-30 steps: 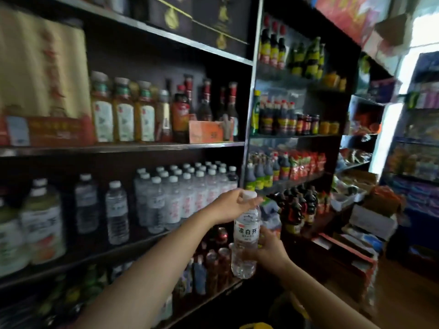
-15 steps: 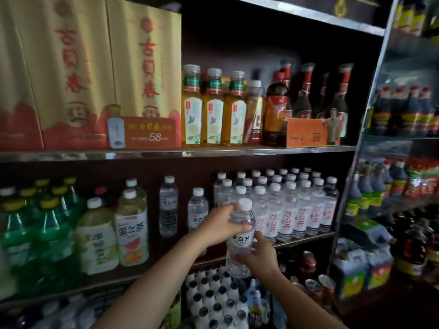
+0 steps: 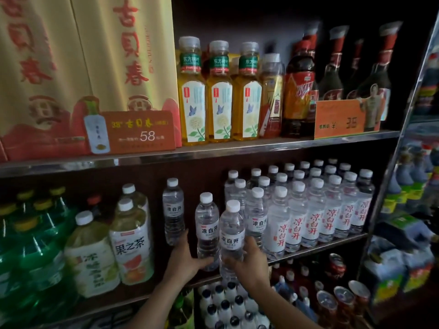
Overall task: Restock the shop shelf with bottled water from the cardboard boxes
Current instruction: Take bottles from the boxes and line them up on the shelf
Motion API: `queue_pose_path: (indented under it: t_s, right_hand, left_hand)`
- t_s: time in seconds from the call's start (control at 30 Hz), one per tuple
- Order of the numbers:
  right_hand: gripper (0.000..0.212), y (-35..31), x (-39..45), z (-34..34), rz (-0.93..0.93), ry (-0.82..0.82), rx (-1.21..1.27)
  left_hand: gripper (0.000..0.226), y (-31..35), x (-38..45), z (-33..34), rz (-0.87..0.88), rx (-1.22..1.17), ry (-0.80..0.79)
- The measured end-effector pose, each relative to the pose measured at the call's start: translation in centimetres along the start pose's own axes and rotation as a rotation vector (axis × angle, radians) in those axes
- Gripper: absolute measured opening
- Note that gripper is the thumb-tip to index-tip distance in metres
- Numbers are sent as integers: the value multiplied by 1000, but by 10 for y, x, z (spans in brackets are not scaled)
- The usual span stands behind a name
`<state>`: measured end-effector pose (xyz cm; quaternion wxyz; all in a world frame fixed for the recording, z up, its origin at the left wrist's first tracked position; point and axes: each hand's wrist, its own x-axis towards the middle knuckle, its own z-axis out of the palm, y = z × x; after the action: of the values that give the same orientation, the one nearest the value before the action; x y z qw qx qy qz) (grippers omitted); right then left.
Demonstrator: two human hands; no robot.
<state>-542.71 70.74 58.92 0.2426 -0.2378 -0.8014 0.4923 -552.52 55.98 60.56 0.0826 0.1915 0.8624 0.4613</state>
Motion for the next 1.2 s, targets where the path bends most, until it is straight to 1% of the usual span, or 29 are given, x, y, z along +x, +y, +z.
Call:
queue_pose_path:
  t_s: [0.03, 0.1, 0.13, 0.27, 0.43, 0.63, 0.77, 0.83, 0.87, 0.93, 1.0, 1.03, 1.07, 1.13, 1.17, 1.2]
  right_hand:
    - [56, 2, 1, 0, -5, -9, 8]
    - [53, 6, 2, -1, 0, -31, 24]
    - [53, 8, 3, -3, 4, -32, 34]
    - [61, 17, 4, -7, -6, 3, 80]
    - [68, 18, 0, -12, -42, 11, 96]
    - [82, 23, 2, -8, -42, 23, 116]
    - [93, 27, 5, -6, -6, 12, 94]
    - [96, 28, 7, -6, 1, -3, 78]
    - [93, 27, 9, -6, 0, -9, 75]
    - [78, 24, 11, -5, -9, -9, 63]
    - [68, 20, 12, -2, -15, -4, 23]
    - [65, 19, 13, 1, -12, 7, 10]
    - [63, 19, 14, 4, -7, 23, 8]
    - [61, 20, 15, 11, -17, 77, 20]
    - [58, 19, 16, 15, -21, 102, 24]
    - [55, 17, 17, 19, -22, 120, 20]
  left_hand:
    - [99, -1, 4, 6, 16, -2, -19]
    - [73, -2, 15, 14, 54, -3, -21]
    - [66, -1, 21, 17, 61, -11, -26]
    - [55, 2, 46, 24, 79, -47, -51]
    - [61, 6, 86, 32, 87, 4, 0]
    - [53, 13, 116, 40, 131, 46, 30]
    - [62, 12, 127, 47, 115, 72, 37]
    - [62, 12, 130, 48, 104, 79, 40]
    - [61, 13, 130, 48, 101, 88, 48]
    - [61, 14, 131, 47, 81, 90, 57]
    - [63, 17, 124, 43, 21, 95, 33]
    - [60, 17, 119, 41, -3, 114, 18]
    - [53, 18, 111, 38, -5, 143, 5]
    - [29, 17, 95, 30, 44, 147, 29]
    - [18, 18, 86, 25, 69, 99, 35]
    - [14, 19, 77, 20, 81, 6, 3]
